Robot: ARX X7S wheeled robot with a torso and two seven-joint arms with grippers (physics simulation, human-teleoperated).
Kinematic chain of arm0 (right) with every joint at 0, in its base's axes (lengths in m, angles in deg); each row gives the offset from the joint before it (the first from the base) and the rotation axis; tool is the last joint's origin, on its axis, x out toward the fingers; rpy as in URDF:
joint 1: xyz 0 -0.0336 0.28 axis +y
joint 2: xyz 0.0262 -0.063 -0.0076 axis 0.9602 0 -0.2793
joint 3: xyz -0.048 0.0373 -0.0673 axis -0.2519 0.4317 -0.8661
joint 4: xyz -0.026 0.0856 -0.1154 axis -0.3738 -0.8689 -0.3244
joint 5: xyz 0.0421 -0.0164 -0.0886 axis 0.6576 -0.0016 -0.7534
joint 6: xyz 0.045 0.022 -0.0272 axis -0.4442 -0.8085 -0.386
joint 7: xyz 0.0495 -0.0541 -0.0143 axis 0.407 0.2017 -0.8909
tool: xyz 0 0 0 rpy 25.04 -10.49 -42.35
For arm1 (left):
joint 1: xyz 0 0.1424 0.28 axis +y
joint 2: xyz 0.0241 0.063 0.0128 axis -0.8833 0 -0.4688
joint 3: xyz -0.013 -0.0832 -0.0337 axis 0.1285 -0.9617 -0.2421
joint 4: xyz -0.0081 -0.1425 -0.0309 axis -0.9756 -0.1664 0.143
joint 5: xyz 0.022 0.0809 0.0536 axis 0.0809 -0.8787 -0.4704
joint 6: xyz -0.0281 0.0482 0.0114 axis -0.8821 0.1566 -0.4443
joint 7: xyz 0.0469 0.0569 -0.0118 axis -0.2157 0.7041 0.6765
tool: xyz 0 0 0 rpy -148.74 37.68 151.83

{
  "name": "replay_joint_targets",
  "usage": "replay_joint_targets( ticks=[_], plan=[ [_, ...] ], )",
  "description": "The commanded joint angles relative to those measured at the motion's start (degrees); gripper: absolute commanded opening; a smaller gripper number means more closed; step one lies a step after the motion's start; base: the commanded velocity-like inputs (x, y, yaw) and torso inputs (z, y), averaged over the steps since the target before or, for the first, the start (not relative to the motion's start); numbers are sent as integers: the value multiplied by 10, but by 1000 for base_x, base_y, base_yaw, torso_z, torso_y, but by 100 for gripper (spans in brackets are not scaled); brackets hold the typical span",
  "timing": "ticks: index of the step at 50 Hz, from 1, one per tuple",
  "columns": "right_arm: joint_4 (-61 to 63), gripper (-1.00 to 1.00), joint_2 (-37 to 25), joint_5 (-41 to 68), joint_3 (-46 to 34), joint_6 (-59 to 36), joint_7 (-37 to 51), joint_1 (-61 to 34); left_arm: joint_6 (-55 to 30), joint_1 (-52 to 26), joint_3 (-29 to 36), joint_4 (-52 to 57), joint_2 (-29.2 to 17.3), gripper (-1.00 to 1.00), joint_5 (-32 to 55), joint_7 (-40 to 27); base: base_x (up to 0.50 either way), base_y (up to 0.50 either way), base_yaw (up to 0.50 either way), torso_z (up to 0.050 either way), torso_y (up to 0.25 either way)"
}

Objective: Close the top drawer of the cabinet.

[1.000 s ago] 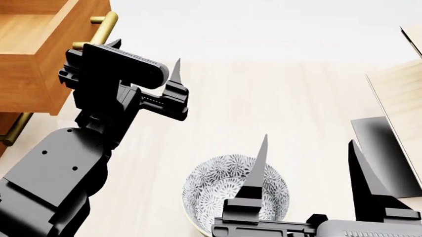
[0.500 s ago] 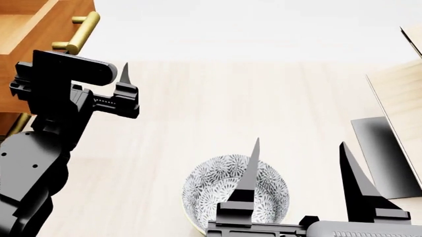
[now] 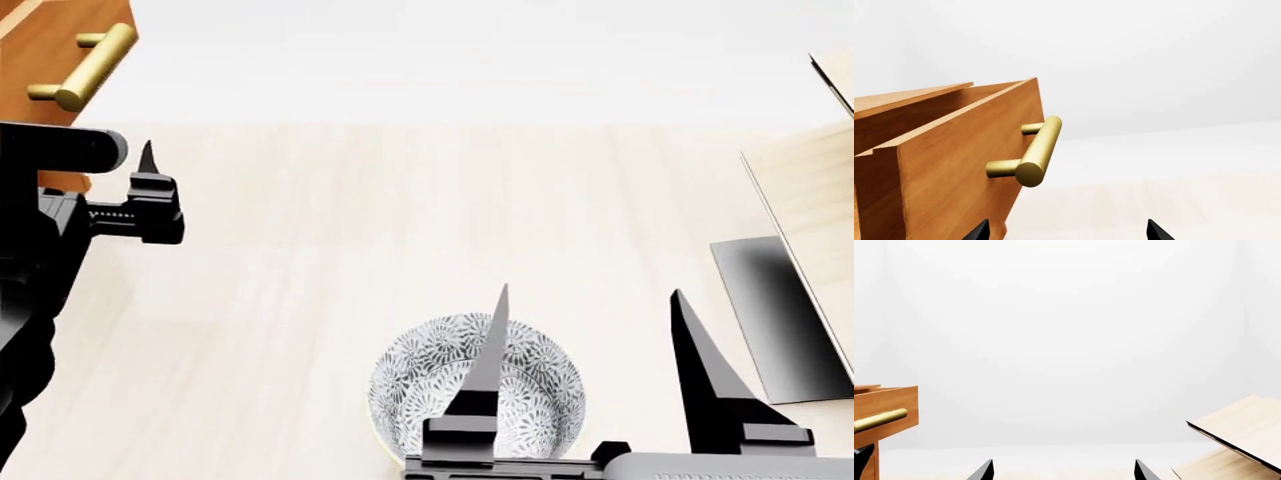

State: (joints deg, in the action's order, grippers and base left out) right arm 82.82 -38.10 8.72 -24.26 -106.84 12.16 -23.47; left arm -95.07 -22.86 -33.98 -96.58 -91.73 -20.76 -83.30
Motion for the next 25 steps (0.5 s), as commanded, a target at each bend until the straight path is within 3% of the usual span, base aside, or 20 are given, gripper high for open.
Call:
replay_joint_targets(
  ticks=[1, 25],
  plan=[
    [-5, 100, -3, -3, -18, 6, 3, 2, -25, 1, -23, 20, -41, 100, -2, -16, 0, 0, 0, 0, 0],
    [-12, 100, -12, -1, -28, 13, 10, 6, -69, 19, -68, 65, -124, 100, 7, -36, 0, 0, 0, 0, 0]
  ],
)
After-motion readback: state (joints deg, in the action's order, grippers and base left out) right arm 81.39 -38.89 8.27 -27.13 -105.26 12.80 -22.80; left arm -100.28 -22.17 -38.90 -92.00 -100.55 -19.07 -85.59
